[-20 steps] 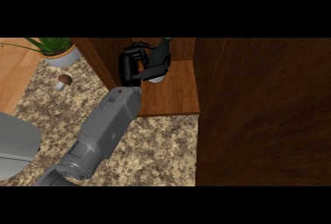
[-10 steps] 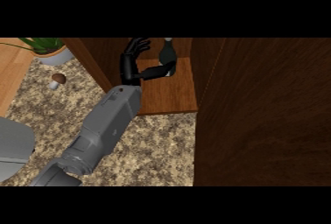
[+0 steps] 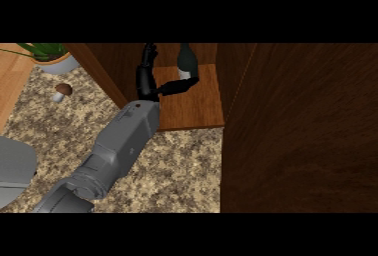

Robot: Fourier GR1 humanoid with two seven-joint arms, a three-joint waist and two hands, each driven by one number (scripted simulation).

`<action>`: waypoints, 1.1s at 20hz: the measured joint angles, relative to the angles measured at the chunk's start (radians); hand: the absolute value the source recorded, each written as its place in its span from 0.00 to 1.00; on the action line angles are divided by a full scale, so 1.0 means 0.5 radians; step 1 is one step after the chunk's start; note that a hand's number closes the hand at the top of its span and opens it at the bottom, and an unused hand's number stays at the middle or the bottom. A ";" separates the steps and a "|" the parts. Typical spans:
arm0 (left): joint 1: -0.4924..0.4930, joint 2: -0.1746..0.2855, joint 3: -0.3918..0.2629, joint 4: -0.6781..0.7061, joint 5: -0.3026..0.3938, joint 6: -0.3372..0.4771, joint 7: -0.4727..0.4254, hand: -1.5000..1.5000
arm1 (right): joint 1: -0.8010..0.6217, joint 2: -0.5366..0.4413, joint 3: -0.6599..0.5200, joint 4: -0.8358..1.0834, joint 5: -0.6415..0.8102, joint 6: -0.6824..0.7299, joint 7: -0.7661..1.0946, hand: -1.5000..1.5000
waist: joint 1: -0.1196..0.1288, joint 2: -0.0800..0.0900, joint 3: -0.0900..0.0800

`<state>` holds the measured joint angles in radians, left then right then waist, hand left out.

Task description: Pick up the wine, place it into the cabinet and close the cabinet

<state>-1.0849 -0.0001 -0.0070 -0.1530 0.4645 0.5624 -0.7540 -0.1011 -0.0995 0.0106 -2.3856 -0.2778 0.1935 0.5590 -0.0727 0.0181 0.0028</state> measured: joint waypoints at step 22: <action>-0.010 -0.002 0.045 0.036 -0.014 -0.301 -0.189 0.00 | 0.012 0.017 0.087 -0.009 0.015 -0.025 -0.015 0.00 | -0.003 -0.004 0.001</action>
<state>-1.0900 -0.0010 0.0152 -0.1352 0.4576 0.4120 -0.8485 -0.0954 -0.0907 0.0539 -2.3900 -0.2701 0.1808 0.5515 -0.0740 0.0159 0.0032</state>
